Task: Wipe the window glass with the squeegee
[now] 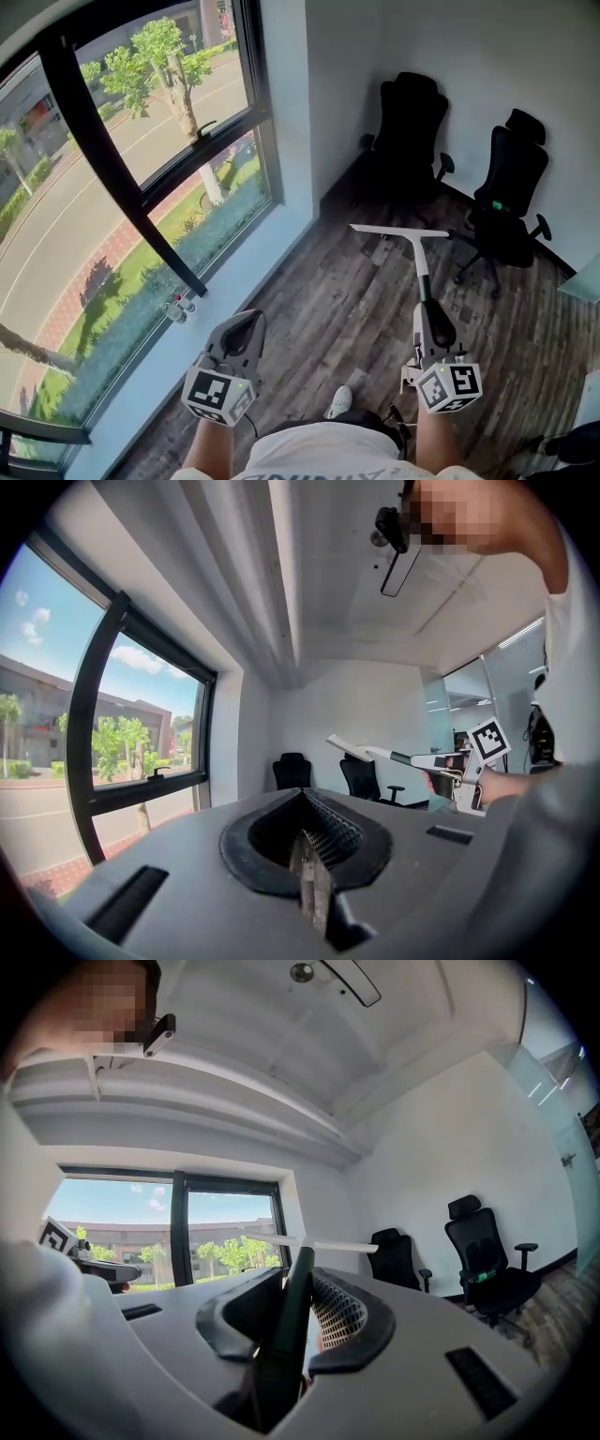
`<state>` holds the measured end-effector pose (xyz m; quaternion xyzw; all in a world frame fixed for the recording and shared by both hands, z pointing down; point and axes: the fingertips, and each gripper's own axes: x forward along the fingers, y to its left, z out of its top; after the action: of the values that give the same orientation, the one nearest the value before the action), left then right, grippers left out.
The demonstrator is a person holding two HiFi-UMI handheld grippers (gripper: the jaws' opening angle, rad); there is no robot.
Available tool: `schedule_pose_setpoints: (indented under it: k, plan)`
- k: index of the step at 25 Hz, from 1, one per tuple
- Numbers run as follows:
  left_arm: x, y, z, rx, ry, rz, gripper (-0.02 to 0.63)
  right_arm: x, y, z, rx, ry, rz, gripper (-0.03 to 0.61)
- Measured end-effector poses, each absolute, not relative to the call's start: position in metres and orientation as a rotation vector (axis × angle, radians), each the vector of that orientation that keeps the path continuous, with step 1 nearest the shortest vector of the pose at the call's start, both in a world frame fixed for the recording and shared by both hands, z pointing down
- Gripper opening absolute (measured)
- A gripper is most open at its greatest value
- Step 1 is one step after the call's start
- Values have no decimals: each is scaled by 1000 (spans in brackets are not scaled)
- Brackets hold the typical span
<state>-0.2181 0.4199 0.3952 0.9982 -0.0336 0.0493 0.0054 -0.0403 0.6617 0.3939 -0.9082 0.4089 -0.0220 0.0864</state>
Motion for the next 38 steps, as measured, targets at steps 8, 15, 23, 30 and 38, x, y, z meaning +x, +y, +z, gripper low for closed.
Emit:
schedule_pose_setpoints:
  k: [8,15,23,30,38]
  plan:
    - [-115,401,391,3094,-232,133,17,83,640,400,-2668,1315,-79,100]
    - [-65,356,402,3086,-274,126,17,135,590,406,-2657,1421,-81,100]
    - [0,243,411,3091,-274,84,17,203,470,391,-2644,1458,-9,100]
    - [36,123,407,3114,-333,107,17,249,327,362,-2630,1606,82,100]
    - [55,37,394,3131,-427,144,17,274,207,352,-2497,1723,41,100]
